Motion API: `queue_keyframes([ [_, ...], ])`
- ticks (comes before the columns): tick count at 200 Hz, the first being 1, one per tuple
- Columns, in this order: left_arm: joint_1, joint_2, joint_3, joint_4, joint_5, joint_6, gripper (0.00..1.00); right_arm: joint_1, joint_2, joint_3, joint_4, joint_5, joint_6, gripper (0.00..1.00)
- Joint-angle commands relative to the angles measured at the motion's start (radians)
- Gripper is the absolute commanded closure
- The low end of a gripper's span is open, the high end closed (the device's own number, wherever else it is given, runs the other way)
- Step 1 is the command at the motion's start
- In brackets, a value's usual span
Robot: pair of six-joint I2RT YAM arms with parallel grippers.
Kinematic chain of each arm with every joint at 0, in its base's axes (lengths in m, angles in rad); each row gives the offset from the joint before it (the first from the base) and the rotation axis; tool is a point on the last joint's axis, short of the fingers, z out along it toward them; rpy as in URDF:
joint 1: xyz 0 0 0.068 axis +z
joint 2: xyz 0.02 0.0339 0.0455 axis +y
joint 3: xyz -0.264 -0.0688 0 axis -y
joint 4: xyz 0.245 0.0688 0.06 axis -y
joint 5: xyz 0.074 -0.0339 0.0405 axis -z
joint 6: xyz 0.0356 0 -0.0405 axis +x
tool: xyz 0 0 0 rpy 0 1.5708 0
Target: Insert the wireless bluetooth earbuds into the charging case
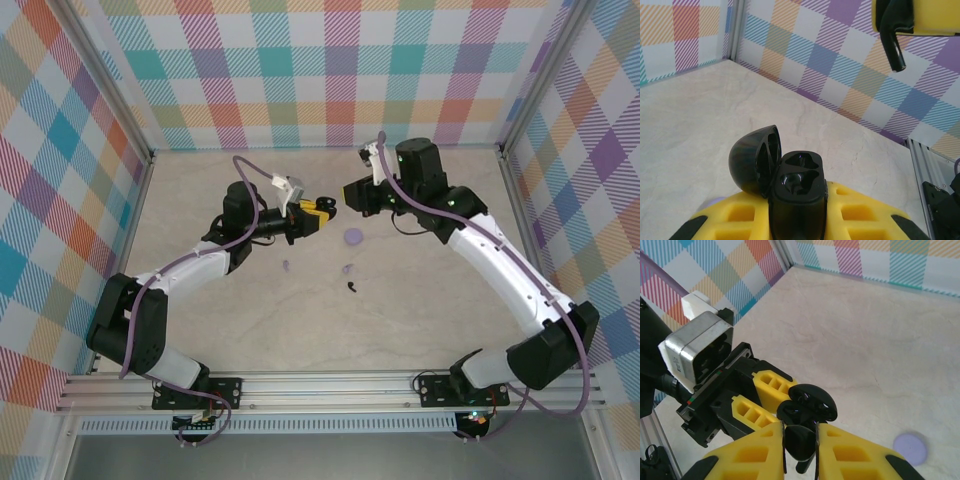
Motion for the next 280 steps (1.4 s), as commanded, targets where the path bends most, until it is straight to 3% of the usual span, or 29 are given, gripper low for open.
queue_keyframes([
  [1, -0.017, -0.038, -0.005, 0.075, 0.03, 0.054, 0.84, 0.012, -0.034, -0.035, 0.086, 0.014, -0.028, 0.81],
  [97, -0.035, -0.039, 0.046, 0.003, -0.052, 0.189, 0.85, 0.044, -0.05, -0.071, 0.143, 0.057, -0.03, 0.81],
  [280, -0.053, -0.025, 0.059, 0.171, -0.033, 0.061, 0.84, 0.085, -0.062, -0.127, 0.253, 0.137, -0.006, 0.81],
])
